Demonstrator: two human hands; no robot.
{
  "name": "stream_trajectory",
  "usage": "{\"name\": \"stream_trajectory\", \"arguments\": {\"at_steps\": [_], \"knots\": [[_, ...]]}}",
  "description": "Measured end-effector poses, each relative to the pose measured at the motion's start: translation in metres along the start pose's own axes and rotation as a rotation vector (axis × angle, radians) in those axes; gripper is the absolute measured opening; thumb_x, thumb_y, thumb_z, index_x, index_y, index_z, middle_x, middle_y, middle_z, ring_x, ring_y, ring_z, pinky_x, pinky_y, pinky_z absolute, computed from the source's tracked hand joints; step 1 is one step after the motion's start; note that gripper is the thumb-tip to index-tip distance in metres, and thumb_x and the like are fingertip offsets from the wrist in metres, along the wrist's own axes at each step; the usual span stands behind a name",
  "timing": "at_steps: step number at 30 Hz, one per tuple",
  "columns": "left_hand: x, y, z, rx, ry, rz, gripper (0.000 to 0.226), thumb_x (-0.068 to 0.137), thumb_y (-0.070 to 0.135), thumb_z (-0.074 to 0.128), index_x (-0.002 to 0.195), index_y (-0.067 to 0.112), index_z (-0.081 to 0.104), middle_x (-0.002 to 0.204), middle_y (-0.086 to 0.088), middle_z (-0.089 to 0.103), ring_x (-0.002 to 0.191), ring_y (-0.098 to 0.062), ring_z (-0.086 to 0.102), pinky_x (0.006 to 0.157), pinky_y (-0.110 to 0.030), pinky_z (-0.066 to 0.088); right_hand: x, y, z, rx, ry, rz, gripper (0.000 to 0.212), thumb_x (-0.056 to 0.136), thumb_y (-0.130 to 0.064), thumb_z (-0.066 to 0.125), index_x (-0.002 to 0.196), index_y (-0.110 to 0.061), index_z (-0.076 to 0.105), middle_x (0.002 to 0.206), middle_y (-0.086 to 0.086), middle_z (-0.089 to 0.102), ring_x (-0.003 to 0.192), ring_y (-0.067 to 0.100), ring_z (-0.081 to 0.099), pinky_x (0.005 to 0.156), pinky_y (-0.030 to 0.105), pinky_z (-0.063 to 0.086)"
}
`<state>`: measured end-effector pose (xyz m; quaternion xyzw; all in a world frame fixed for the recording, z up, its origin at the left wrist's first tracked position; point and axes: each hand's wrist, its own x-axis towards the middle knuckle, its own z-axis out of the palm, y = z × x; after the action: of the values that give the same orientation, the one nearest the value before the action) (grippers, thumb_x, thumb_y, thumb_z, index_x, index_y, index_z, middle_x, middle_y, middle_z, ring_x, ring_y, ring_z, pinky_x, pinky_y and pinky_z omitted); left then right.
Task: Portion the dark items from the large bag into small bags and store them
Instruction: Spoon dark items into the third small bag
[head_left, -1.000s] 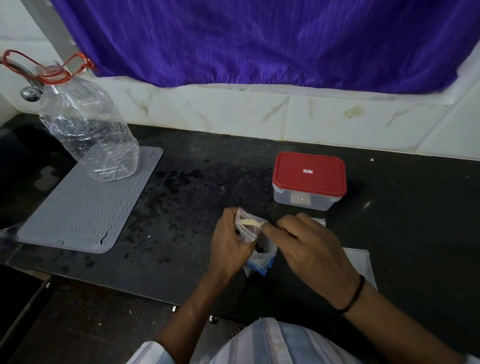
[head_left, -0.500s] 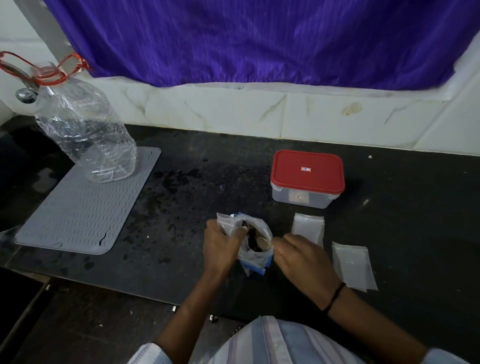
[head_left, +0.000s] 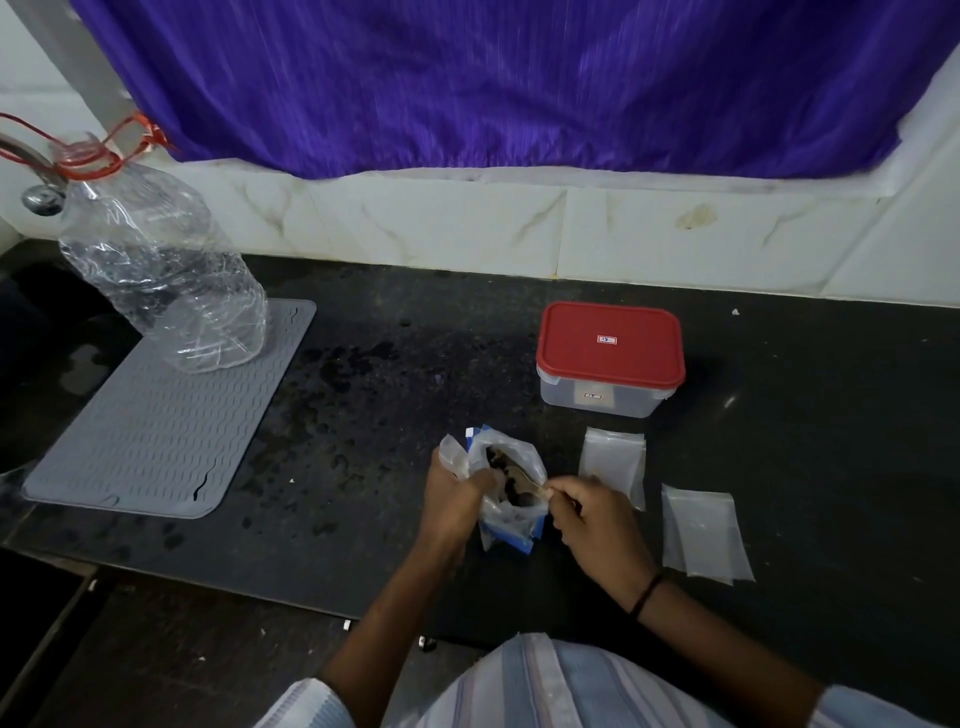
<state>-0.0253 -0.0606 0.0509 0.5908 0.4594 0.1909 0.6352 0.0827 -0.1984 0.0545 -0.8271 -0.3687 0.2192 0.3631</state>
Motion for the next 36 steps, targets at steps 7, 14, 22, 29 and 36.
{"name": "stream_trajectory", "arguments": {"at_steps": [7, 14, 22, 29, 36], "knots": [[0.002, -0.001, -0.001, 0.095, 0.043, -0.030, 0.036, 0.078, 0.004, 0.066, 0.111, 0.013, 0.056, 0.103, -0.014, 0.069, 0.089, -0.025, 0.072, 0.070, -0.039, 0.063, -0.006, 0.008, 0.002, 0.324, 0.006, 0.195, 0.017, 0.099, -0.021, 0.052, 0.102, -0.025, 0.068, 0.074, 0.003, 0.066, 0.056, 0.008, 0.060, 0.054, 0.021, 0.052], [0.000, 0.002, -0.004, 0.171, 0.085, 0.013, 0.035, 0.086, 0.008, 0.070, 0.109, 0.021, 0.048, 0.104, -0.001, 0.063, 0.090, -0.013, 0.068, 0.068, -0.029, 0.060, -0.014, 0.008, 0.001, 0.395, 0.111, 0.201, 0.016, 0.098, -0.020, 0.053, 0.097, -0.025, 0.068, 0.069, 0.003, 0.064, 0.054, 0.009, 0.059, 0.053, 0.022, 0.051], [-0.004, 0.006, -0.012, 0.284, 0.179, 0.245, 0.035, 0.081, 0.012, 0.076, 0.103, 0.021, 0.051, 0.098, 0.002, 0.060, 0.085, -0.008, 0.064, 0.061, -0.018, 0.052, -0.020, -0.006, -0.020, 0.607, 0.140, 0.267, 0.018, 0.096, -0.017, 0.055, 0.091, -0.021, 0.071, 0.062, 0.004, 0.061, 0.054, 0.017, 0.055, 0.050, 0.028, 0.046], [-0.011, 0.014, -0.013, 0.364, 0.109, 0.448, 0.041, 0.078, 0.013, 0.080, 0.103, 0.022, 0.048, 0.090, 0.009, 0.057, 0.080, 0.000, 0.059, 0.064, -0.011, 0.049, -0.024, -0.045, -0.052, 0.706, 0.173, 0.164, 0.019, 0.096, -0.011, 0.055, 0.091, -0.015, 0.073, 0.059, 0.004, 0.059, 0.049, 0.016, 0.051, 0.043, 0.025, 0.042], [-0.010, 0.012, -0.010, 0.401, 0.100, 0.537, 0.039, 0.079, 0.006, 0.073, 0.101, 0.023, 0.046, 0.088, 0.008, 0.055, 0.080, 0.000, 0.057, 0.065, -0.007, 0.044, -0.021, -0.066, -0.059, 0.701, 0.163, 0.091, 0.018, 0.094, -0.011, 0.056, 0.089, -0.016, 0.073, 0.056, 0.003, 0.059, 0.047, 0.017, 0.051, 0.042, 0.026, 0.042]]}}
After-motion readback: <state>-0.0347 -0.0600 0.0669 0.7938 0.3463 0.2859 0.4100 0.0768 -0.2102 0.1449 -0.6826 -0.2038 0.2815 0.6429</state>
